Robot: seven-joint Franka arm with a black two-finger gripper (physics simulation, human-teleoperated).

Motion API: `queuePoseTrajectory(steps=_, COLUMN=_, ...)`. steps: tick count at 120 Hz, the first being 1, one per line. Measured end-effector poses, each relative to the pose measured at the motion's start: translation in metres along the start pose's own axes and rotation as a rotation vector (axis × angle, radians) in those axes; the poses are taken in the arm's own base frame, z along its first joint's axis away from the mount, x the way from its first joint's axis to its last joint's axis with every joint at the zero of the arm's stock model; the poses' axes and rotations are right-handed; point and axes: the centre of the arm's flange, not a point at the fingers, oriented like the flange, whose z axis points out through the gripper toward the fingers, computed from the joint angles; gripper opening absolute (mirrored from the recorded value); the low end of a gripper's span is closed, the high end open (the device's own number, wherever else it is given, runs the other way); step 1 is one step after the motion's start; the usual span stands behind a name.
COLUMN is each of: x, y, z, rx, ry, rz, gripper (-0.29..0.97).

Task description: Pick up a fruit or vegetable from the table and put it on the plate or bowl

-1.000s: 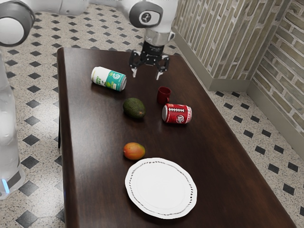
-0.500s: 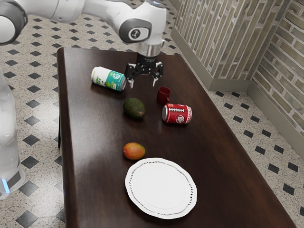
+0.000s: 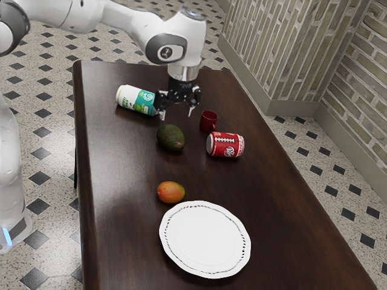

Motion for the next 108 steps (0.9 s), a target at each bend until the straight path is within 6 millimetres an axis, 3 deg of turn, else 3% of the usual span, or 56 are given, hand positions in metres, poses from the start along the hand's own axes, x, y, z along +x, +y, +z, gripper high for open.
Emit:
queuePoseTrajectory(steps=41, x=-0.001, y=-0.001, z=0.021, rx=0.006, ry=0.001, rz=-0.039, gripper=0.68)
queuePoseTrajectory(steps=108, x=-0.013, y=-0.003, z=0.038, rx=0.006, ry=-0.011, rz=-0.065, gripper=0.68)
